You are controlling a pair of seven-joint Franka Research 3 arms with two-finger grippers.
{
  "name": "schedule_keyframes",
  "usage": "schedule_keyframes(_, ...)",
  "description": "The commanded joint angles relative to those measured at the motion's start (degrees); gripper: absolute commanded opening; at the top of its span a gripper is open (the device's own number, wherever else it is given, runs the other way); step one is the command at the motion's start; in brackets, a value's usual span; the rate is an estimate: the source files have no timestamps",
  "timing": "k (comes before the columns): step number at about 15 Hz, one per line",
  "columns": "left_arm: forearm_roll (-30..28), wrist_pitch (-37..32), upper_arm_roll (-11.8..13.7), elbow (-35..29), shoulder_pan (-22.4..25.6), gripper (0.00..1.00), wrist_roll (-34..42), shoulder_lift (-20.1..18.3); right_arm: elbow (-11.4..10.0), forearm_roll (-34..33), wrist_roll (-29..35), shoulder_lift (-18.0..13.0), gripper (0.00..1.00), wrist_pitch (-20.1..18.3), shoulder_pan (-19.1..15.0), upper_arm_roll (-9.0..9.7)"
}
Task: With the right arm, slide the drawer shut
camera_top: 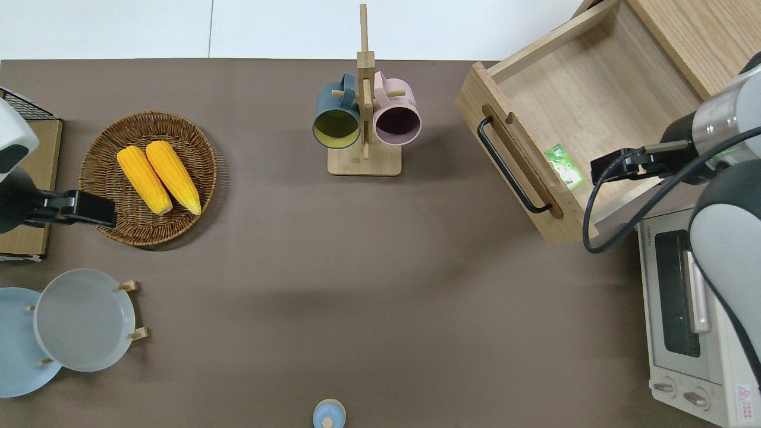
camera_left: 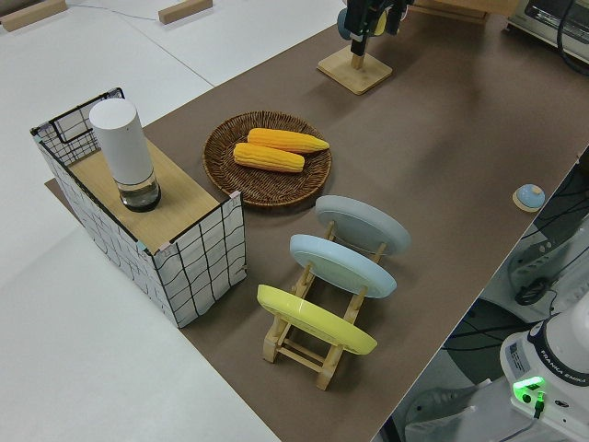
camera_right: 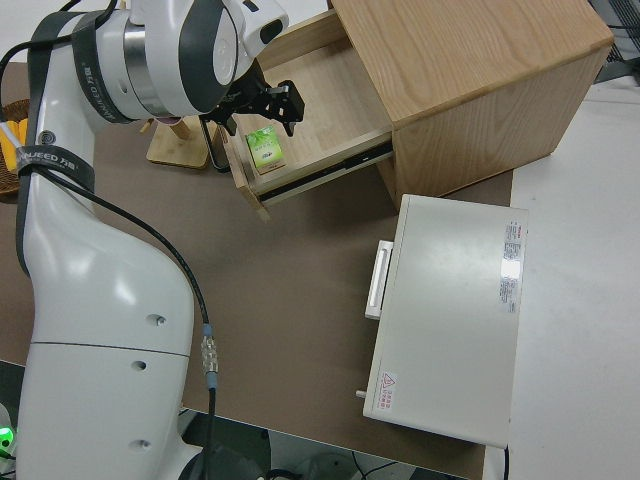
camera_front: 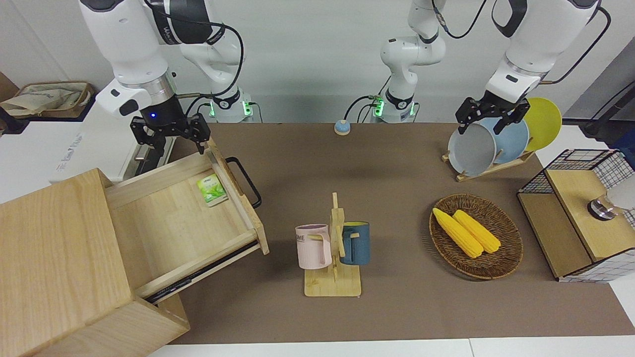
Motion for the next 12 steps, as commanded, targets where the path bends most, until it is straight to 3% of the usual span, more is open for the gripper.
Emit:
schedule_keyframes(1,1.0,-1.1,-0.4,1.5,0.2,0.99,0.6,0.7,-0.7,0.3,-2.1,-1.5,0.977,-1.4,3.5,-4.36)
schedule_keyframes(2,1.0,-1.1,-0.4,1.5,0.2,0.99,0.6,0.7,-0.7,0.4,-2.1,-1.6,0.965,-1.4,3.5,-4.45)
schedule_keyframes(4,1.0,-1.1,-0.4,1.5,0.2,0.99,0.6,0.7,-0.7,0.5,-2.1,-1.7,0.731,-1.4,3.2,-4.28)
schedule_keyframes(7,1.0,-1.1,-0.4,1.5,0.2,0.99,0.6,0.7,-0.7,0.3,-2.2,-1.6,0.102,-2.2,2.9,-4.19)
schedule_keyframes(8,1.0,-1.1,-0.4,1.5,0.2,0.99,0.6,0.7,-0.6,0.3,-2.7,-1.7,0.001,-2.2,2.9,-4.19)
schedule_keyframes(12,1.0,-1.1,-0.4,1.5,0.2,0.99,0.6,0.7,-0.6,0.2,-4.5,-1.7,0.000,-2.4,2.6,-4.28)
